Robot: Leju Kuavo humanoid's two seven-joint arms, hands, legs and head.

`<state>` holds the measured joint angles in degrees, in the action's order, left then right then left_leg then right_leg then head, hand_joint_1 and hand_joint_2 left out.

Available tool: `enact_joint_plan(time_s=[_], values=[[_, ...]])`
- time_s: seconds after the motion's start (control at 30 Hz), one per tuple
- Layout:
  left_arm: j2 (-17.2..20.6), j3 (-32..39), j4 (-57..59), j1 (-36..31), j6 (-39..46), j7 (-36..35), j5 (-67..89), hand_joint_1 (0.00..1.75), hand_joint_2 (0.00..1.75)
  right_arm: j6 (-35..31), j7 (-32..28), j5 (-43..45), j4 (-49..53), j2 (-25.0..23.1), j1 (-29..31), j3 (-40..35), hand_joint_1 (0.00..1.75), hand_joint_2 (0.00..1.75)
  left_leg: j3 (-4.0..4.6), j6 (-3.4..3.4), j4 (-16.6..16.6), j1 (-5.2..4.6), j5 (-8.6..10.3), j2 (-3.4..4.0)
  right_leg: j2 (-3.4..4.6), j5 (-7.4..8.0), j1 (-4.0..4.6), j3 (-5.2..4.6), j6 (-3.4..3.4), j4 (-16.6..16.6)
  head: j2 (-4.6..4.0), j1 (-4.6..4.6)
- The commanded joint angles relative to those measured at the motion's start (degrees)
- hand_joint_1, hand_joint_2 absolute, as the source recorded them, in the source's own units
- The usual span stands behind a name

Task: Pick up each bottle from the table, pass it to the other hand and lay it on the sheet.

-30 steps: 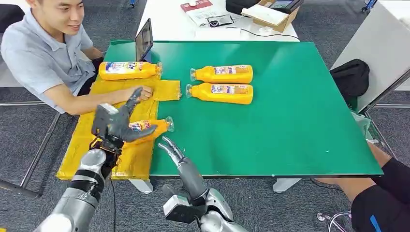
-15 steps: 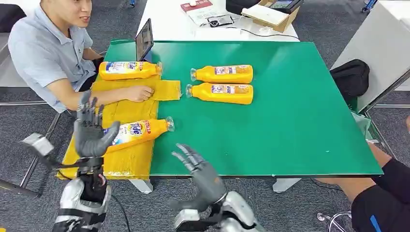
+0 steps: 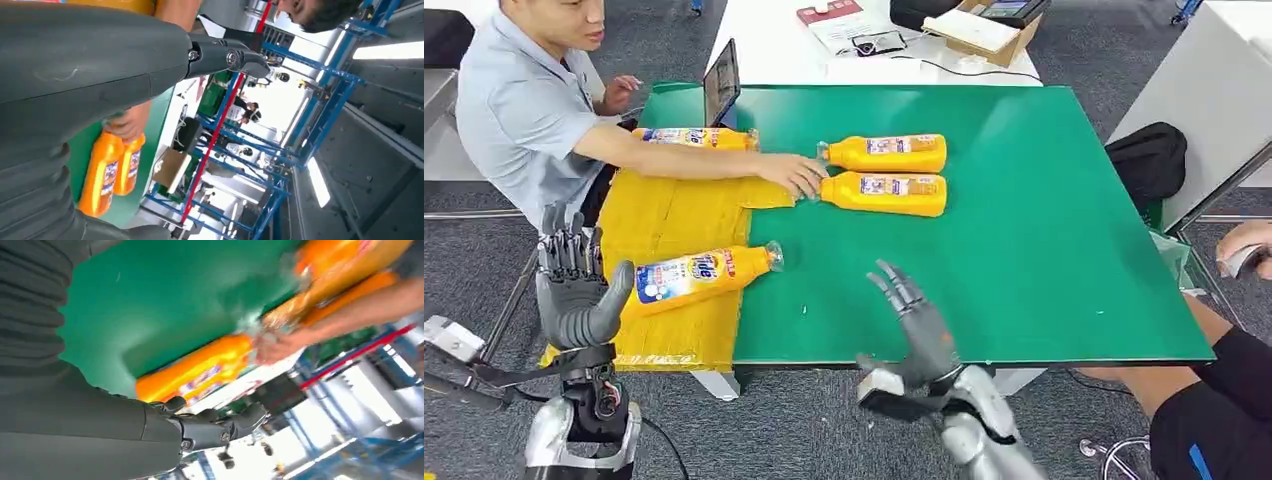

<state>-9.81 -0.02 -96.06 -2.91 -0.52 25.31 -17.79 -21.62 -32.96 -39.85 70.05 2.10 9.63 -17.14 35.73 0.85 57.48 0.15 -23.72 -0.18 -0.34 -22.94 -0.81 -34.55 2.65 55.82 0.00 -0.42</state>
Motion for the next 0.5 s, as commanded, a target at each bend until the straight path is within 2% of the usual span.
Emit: enact_joint_plan(time_s=[0.03, 0.23, 0.47, 0.5], values=[[0.3, -2.8, 3.0, -1.1, 0.0, 1.5, 2.6, 0.0, 1.75, 0.3, -2.3, -1.2, -15.6, -1.4, 9.5, 5.5, 0.0, 1.75, -0.37, -0.03, 0.0, 0.0, -0.1, 0.08, 0.09, -0.07, 0.01, 0.34, -0.09, 0.0, 0.0, 0.0], [0.6, -3.4, 4.5, -2.5, 0.2, 1.6, 3.4, 0.0, 1.75, -0.2, -1.2, -3.0, -20.8, -3.1, 12.6, 3.6, 0.0, 1.75, -0.35, -0.06, 0.0, 0.01, -0.12, 0.12, 0.13, -0.09, 0.03, 0.31, -0.12, 0.0, 0.0, 0.0], [0.6, -3.6, 4.6, -2.7, 0.2, 1.7, 3.7, 0.0, 1.75, -0.9, -1.0, -3.4, -22.9, -3.0, 13.4, 3.2, 0.0, 1.75, -0.41, -0.04, 0.0, 0.04, -0.15, 0.08, 0.08, -0.13, 0.05, 0.38, -0.11, 0.0, 0.0, 0.02], [0.6, -3.8, 4.8, -3.0, 0.3, 1.6, 3.8, 0.0, 1.75, -1.0, -0.6, -4.0, -24.0, -2.9, 13.8, 2.8, 0.0, 1.75, -0.19, -0.02, 0.0, 0.02, -0.03, 0.06, 0.06, -0.03, 0.02, 0.16, -0.05, 0.0, 0.0, 0.0]])
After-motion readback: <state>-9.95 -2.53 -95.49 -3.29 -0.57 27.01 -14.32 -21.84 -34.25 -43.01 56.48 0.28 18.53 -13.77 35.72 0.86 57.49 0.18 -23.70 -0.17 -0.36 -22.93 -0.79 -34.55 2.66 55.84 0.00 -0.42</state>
